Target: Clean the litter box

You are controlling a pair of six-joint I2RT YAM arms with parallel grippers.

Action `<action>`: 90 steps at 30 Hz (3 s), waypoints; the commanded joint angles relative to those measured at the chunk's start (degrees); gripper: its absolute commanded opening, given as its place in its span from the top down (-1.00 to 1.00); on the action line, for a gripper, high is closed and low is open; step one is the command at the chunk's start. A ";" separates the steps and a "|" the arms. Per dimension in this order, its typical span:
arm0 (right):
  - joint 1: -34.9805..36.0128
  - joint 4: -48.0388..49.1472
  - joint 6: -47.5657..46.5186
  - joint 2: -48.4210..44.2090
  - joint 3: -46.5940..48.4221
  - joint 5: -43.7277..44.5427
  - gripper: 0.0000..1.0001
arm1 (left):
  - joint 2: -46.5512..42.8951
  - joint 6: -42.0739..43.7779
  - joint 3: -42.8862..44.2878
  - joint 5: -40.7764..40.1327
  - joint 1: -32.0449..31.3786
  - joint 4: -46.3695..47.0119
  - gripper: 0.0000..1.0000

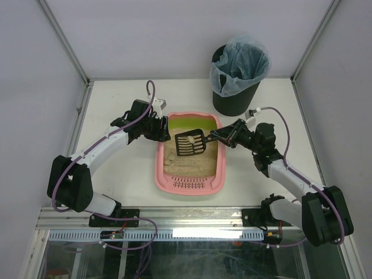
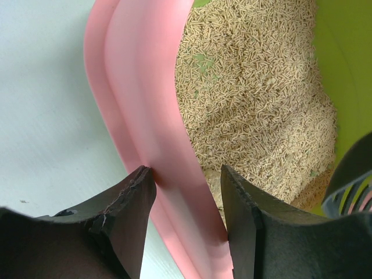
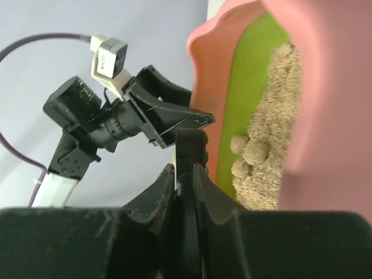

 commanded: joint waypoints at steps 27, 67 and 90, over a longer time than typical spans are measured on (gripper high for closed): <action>-1.61 -15.45 -6.38 5.27 23.61 2.44 1.00 | 1.29 1.92 0.58 -0.54 -1.39 1.60 0.01; -3.48 -17.23 -85.77 24.32 61.24 49.43 1.00 | 1.27 2.09 0.73 -0.85 -1.31 1.57 0.02; 6.82 -28.75 -49.79 0.63 49.54 28.43 1.00 | 1.61 2.01 0.83 -1.24 -1.33 1.31 0.02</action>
